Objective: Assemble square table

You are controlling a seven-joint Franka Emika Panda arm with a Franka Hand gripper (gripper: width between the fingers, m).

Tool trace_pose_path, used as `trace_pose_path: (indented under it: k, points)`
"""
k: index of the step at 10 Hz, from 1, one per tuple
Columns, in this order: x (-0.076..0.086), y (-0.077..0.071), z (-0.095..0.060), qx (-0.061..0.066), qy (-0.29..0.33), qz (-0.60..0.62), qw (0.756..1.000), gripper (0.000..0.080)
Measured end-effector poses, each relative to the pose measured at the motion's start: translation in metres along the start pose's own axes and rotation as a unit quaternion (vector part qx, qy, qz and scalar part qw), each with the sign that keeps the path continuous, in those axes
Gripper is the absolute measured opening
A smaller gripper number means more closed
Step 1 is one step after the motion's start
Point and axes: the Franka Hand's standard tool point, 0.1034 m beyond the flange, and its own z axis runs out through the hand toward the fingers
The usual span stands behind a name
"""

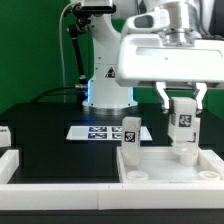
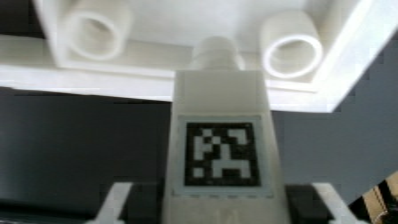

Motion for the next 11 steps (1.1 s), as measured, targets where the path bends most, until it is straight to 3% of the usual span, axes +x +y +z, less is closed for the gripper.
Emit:
trace_pose_path:
  k: [3, 7, 11]
  points:
    - [0.014, -0.013, 0.006, 0.011, -0.002, 0.011, 1.000, 0.0292]
    - [0.001, -0.028, 0.018, 0.024, -0.034, 0.009, 0.999, 0.0294]
    - [-0.004, -0.029, 0.027, 0.025, -0.044, 0.012, 0.999, 0.0294]
